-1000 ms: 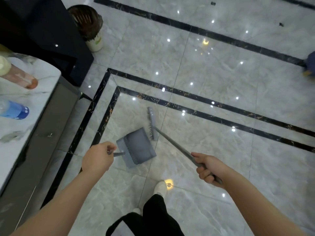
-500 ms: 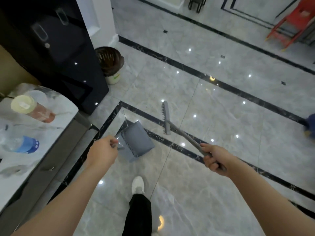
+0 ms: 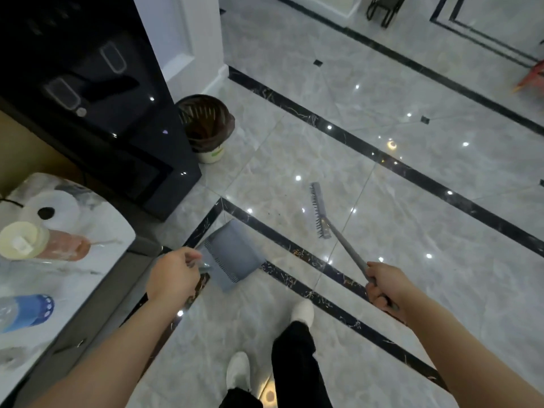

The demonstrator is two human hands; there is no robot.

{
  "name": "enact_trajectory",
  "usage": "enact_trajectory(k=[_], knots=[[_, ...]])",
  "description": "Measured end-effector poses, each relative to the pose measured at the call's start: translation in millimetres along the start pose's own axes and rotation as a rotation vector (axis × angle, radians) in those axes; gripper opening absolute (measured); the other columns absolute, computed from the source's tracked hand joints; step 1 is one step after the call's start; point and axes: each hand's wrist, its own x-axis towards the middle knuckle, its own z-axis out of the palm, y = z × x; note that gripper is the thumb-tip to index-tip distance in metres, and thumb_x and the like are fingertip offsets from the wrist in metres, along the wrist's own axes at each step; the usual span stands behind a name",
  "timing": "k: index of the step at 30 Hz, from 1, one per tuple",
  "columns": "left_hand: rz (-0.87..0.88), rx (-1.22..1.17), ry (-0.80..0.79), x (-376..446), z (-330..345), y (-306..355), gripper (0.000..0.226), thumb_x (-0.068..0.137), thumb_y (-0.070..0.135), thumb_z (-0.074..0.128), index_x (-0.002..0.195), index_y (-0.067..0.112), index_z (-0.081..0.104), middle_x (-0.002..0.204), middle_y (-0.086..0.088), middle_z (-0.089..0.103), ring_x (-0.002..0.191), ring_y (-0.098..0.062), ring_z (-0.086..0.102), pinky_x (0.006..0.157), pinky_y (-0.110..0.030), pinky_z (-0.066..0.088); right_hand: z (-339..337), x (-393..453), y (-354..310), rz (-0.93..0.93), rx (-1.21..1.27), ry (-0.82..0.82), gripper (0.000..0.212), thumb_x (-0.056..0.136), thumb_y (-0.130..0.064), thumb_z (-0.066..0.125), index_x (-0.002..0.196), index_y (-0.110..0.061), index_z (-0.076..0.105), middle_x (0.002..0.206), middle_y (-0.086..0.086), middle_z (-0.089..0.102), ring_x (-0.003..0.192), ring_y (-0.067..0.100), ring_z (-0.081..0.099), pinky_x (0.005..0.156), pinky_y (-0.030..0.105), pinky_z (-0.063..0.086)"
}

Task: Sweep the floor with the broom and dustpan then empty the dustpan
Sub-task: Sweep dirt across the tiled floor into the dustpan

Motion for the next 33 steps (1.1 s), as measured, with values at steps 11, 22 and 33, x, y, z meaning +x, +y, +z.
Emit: enact_trajectory(k=[11, 22, 33], knots=[[-0.185, 0.023, 0.04, 87.5, 38.9, 53.3, 0.026, 0.089, 0.01, 0.054, 0.103, 0.028, 0.067, 0.111, 0.004, 0.069, 0.08, -0.025, 0.07, 0.069, -0.036, 0.058, 20.1, 122.6, -107.0, -0.087, -0.304, 0.005, 0.045, 0.099, -0.012, 0.036, 0.143, -0.022, 0.039, 0.063, 0.008, 0.042, 0.044, 0.014, 0.033, 0.029, 0.016, 0.025], [-0.229, 0.153, 0.094, 108.6, 42.5, 76.3, 0.025, 0.09, 0.016, 0.057, 0.11, 0.026, 0.065, 0.113, 0.002, 0.068, 0.099, -0.024, 0.063, 0.074, -0.032, 0.05, 58.1, 131.8, -143.5, 0.193, -0.359, -0.36, 0.031, 0.101, -0.011, 0.036, 0.13, -0.014, 0.047, 0.042, -0.005, 0.03, 0.028, 0.004, 0.023, 0.025, 0.01, 0.016], [-0.213, 0.165, 0.131, 116.9, 32.6, 65.9, 0.025, 0.09, 0.016, 0.057, 0.111, 0.027, 0.066, 0.11, 0.0, 0.069, 0.1, -0.026, 0.064, 0.075, -0.034, 0.05, 83.7, 126.2, -153.8, 0.007, -0.638, -0.228, 0.039, 0.097, -0.009, 0.044, 0.135, -0.021, 0.048, 0.054, 0.002, 0.038, 0.034, 0.008, 0.027, 0.028, 0.014, 0.022]])
